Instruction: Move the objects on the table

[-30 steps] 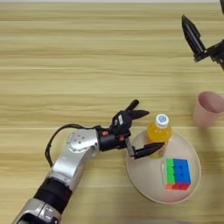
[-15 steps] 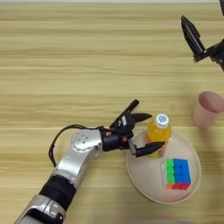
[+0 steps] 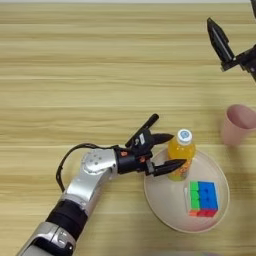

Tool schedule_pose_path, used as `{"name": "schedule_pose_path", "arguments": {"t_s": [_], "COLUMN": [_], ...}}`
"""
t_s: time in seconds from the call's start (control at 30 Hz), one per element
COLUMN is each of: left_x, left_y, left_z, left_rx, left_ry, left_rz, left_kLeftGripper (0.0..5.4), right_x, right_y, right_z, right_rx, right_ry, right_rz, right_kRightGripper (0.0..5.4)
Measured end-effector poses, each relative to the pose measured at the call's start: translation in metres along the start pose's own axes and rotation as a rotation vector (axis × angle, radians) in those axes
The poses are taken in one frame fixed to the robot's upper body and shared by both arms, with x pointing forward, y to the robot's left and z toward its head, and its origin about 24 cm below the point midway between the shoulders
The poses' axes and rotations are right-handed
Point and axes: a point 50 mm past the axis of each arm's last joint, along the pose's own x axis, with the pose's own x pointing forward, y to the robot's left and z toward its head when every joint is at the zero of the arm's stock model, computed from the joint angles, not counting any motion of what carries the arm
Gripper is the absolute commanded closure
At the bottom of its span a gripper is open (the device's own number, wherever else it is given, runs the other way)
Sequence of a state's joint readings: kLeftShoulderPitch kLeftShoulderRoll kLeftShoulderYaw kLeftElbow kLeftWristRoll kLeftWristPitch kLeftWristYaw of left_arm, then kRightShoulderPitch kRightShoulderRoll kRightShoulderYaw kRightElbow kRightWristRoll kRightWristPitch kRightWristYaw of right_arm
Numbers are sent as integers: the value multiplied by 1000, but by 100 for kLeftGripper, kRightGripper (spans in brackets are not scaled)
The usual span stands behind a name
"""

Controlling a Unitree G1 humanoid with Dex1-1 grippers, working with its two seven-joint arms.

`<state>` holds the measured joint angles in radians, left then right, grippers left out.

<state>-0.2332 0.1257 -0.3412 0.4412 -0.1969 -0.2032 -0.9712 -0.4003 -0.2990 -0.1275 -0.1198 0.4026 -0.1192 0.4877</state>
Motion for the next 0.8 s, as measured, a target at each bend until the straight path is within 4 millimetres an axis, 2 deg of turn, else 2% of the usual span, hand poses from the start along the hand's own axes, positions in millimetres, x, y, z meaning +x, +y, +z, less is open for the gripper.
{"name": "schedule_pose_path", "arguments": {"t_s": [0.8], "left_x": [0], "left_y": [1], "left_z": [1], "left_rx": [1], "left_ry": [-4], "left_rz": [8], "left_kLeftGripper": [209], "right_x": [0], "right_y": [0], "right_z": [0], "right_rx": [-2], "right_ry": [1], "right_rz": [0], "right_kRightGripper": [0]}}
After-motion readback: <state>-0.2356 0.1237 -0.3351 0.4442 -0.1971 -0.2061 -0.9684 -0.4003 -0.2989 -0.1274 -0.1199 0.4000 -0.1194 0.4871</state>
